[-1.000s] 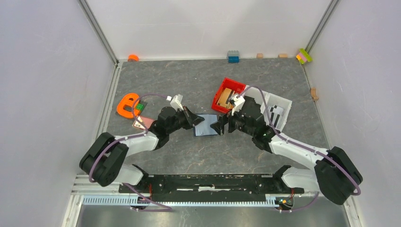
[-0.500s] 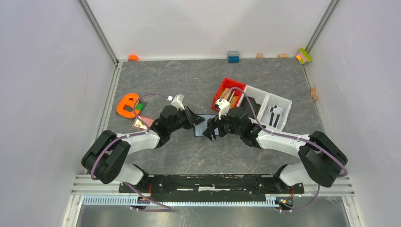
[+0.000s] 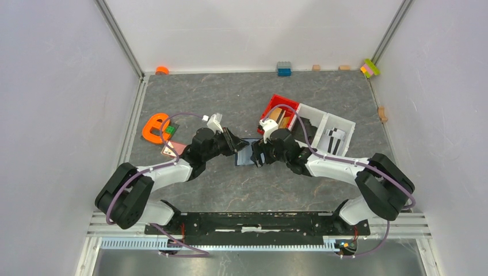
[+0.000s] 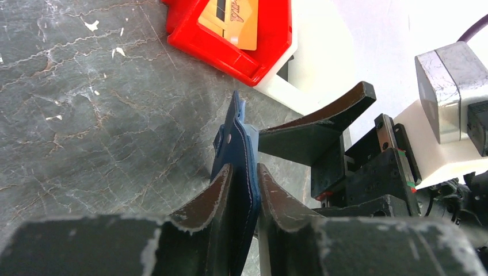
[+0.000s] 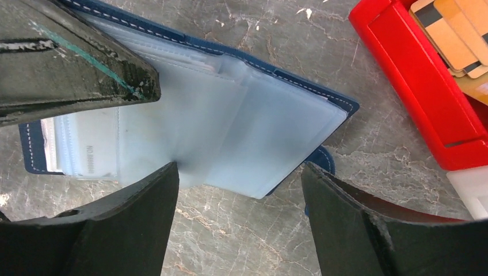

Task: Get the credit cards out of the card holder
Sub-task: Remove the credit card from the card holder.

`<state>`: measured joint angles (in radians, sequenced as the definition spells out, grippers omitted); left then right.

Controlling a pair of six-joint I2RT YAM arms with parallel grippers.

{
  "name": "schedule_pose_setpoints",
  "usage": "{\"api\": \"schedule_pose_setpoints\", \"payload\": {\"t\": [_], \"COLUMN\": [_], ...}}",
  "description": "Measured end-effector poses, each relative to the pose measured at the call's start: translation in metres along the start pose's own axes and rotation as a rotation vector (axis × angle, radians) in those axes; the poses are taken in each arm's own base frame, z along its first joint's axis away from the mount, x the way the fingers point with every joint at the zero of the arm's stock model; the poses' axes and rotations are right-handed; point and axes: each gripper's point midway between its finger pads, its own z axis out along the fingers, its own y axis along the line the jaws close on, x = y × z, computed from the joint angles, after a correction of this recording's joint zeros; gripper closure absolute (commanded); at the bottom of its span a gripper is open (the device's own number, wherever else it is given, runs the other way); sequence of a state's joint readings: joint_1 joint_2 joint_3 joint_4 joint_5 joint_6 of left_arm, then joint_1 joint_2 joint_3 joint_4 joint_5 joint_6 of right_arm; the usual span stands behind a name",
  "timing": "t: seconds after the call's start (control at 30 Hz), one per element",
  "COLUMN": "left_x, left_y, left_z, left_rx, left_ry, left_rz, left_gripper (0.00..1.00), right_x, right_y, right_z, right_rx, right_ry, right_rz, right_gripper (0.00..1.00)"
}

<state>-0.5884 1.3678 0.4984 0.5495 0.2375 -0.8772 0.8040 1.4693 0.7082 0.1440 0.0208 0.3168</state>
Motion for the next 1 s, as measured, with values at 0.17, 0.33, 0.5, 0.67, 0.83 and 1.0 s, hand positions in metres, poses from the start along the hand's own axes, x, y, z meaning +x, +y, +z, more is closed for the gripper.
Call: {"api": "schedule_pose_setpoints", "payload": {"t": [0.17, 0.33, 0.5, 0.67, 0.83, 1.0], "left_x": [0.0, 0.002, 0.003, 0.003, 0.003, 0.005], "left_y": [0.003, 0.005, 0.006, 0.008, 0.008, 0.007], "left_z": [0.0, -0.001, -0.002, -0.002, -0.002, -0.002], "left_rx": [-0.011, -0.02, -0.026, -0.037, -0.038, -0.031], "left_ry": [0.001, 0.008, 0.012, 0.014, 0.014, 0.022], "left_rz": [-0.003, -0.006, -0.008, -0.01, -0.011, -0.011], "left_gripper": [0.75, 0.8, 0.75, 0.78, 0.9, 0.9], "right_x": [0.002, 0.001, -0.003, -0.01, -0.019, -0.022], "right_y": [-0.002, -0.016, -0.037, -0.043, -0.01, 0.015], "right_z": [0.001, 0.001, -0.006, -0.02, -0.03, -0.029], "right_rx": [0.008, 0.087, 0.167, 0.136, -0.052, -0.159], "right_ry": [0.005, -0.002, -0.034, -0.097, -0.169, -0.182], "right_rz": [0.0, 0.012, 0.07, 0.099, 0.065, 0.028], "right_gripper": [0.3, 0.33, 0.35, 0.25, 0.06, 0.02]}}
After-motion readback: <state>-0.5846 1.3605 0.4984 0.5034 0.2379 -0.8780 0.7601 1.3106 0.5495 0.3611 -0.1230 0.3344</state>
